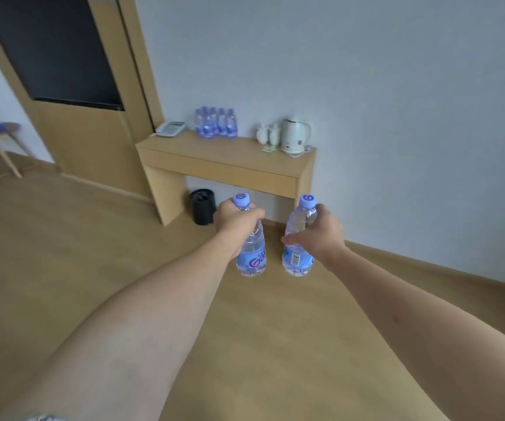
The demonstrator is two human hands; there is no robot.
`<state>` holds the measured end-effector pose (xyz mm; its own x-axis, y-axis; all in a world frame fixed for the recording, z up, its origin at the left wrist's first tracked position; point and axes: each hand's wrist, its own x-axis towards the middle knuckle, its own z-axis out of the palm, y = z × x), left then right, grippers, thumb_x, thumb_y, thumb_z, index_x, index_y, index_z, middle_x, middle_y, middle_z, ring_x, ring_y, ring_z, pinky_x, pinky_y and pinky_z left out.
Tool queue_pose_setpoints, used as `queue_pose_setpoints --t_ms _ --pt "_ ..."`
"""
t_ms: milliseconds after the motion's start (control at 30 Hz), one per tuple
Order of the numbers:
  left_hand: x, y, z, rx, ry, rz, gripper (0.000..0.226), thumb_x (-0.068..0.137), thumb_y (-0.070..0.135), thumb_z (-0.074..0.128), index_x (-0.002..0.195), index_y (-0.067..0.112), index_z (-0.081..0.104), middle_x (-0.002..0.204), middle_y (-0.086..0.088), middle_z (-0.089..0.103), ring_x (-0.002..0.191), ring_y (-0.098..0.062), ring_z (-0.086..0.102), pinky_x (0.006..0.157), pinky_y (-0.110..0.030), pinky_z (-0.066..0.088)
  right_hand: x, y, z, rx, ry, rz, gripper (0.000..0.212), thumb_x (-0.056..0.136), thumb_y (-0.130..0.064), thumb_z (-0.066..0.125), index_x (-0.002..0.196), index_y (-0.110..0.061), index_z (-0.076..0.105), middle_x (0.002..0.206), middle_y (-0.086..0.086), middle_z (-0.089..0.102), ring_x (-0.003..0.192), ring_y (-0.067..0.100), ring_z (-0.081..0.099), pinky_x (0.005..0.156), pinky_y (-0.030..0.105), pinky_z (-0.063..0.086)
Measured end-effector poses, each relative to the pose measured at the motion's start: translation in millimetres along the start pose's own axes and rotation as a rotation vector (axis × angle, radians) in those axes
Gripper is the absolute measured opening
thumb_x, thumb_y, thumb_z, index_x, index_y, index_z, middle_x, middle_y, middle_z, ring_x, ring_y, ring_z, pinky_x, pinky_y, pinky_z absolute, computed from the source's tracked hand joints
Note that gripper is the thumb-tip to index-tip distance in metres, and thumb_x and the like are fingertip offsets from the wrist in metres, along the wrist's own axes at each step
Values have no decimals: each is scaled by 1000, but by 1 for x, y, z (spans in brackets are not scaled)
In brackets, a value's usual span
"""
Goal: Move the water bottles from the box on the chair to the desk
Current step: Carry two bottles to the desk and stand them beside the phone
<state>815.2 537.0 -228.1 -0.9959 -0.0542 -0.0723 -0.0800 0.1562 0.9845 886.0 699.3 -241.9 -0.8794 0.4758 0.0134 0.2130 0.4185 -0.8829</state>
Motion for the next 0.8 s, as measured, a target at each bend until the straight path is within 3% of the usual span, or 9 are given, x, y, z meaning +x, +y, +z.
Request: queue_pose_setpoints --t_ms 167,300,400,567,700,800 --pt "88 8 -25 35 132 2 15 60 19 75 74 14 70 59 10 65 52 -11 59 47 -15 44 81 -32 57 24 -93 -25 70 52 -19 89 114 -24 56 91 -10 71 87 14 68 75 35 57" --pt "164 5 -41 34 171 8 17 62 18 74 76 12 69 61 9 63 50 -10 56 49 -15 45 141 -57 114 9 -129 -55 73 52 -21 91 115 -20 55 96 -5 69 89 16 66 67 29 51" --pt "228 -1 -53 29 161 21 17 63 18 75 78 12 70 65 7 66 53 -11 58 47 -14 45 189 -74 162 -19 -129 -79 73 53 -22 93 115 -18 54 92 -8 67 90 17 65 71 33 55" --pt "352 4 -75 38 113 27 17 65 17 76 79 10 72 71 2 70 60 -15 62 58 -23 52 275 -111 242 -38 -112 -55 74 52 -22 95 114 -17 55 102 -1 67 96 22 65 82 43 58" --pt "453 16 -86 77 65 21 21 64 17 75 81 6 70 68 0 66 61 -20 59 62 -27 54 344 -145 292 -29 -98 -12 69 54 -24 94 109 -18 53 96 -6 64 93 20 64 71 33 53" --pt "518 20 -86 104 31 11 21 63 19 75 80 8 70 67 -1 67 61 -20 59 67 -31 57 393 -160 320 -34 -85 11 70 54 -28 94 110 -20 52 95 -7 63 91 19 64 76 37 56"
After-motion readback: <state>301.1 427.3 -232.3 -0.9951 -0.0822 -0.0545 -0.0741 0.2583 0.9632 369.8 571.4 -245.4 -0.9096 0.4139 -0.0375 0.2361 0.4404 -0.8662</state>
